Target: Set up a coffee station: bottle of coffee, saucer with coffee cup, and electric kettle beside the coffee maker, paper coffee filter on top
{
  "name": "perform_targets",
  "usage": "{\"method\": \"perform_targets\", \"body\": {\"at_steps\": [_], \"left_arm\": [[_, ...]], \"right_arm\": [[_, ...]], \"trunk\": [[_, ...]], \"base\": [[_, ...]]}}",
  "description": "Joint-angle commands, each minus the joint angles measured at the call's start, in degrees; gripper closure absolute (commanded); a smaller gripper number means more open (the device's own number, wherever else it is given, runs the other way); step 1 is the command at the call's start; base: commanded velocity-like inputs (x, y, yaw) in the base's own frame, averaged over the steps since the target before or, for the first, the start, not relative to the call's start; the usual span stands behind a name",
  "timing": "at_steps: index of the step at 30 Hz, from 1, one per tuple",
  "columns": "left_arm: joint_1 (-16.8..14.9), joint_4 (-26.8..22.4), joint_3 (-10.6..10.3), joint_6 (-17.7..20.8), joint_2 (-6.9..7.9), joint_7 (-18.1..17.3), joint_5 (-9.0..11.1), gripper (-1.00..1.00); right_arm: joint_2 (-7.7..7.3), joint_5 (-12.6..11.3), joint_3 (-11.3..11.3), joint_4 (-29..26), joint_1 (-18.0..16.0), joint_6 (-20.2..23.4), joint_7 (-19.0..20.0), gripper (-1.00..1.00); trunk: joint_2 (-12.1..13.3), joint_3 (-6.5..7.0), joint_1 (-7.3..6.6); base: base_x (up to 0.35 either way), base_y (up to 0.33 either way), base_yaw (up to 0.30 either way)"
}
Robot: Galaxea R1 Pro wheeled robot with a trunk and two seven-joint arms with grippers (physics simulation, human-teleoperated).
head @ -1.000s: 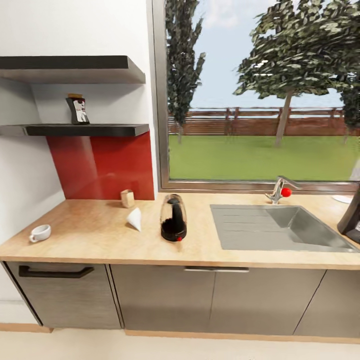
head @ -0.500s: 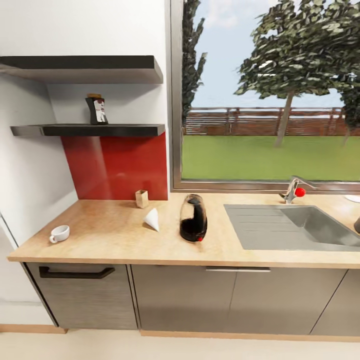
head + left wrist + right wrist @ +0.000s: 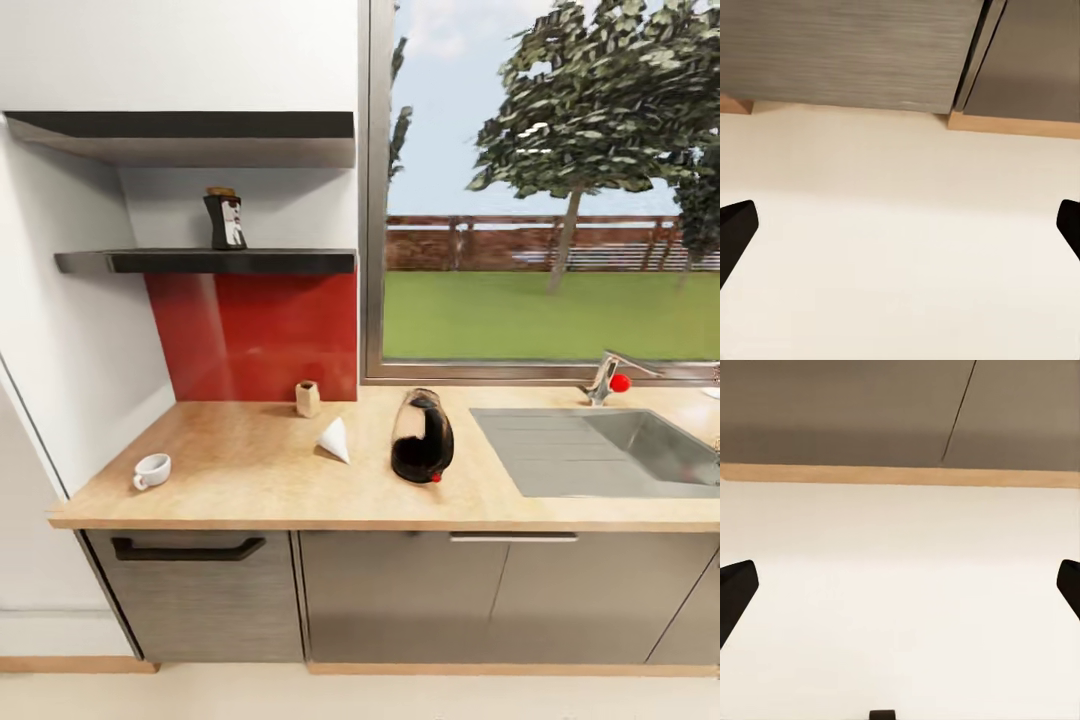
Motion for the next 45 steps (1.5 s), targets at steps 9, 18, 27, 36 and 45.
{"method": "perform_targets", "body": {"at_steps": [9,18,27,36,45], "left_arm": [[-0.01,0.06,0.20,-0.18,-0.01,-0.05,0.01,-1.00],[-0.01,0.06,0.19,-0.23,-0.08,-0.07,-0.16,-1.00],[-0.01,0.10,0.19,-0.26,-0.10,-0.08,-0.30,-1.00],[-0.69,-3.13,-0.49,-0.18,0.06,0.42,-1.10,-1.00],[-0.84,-23.04,-1.38,0.52,-0.81,-0.52,-8.31,-1.00]], "right_arm": [[0.01,-0.07,-0.05,-0.06,-0.03,-0.07,0.06,-1.00],[0.01,-0.16,-0.05,-0.06,-0.04,-0.06,0.04,-1.00],[0.01,-0.16,-0.05,-0.04,-0.04,-0.06,0.06,-1.00],[0.01,-0.01,-0.05,0.12,-0.02,-0.08,-0.06,-1.00],[-0.06,0.01,-0.29,0.16,-0.02,-0.29,-0.13,-1.00]], "trunk": [[-0.04,-0.16,0.02],[-0.04,-0.82,0.02],[-0.04,-1.51,0.02],[-0.04,-1.76,0.02],[-0.04,-1.76,0.02]], "base": [[0.000,0.274,-0.244],[-0.080,0.219,-0.186],[-0.160,0.161,-0.181],[-0.003,0.003,-0.059],[0.000,0.000,-0.001]]}}
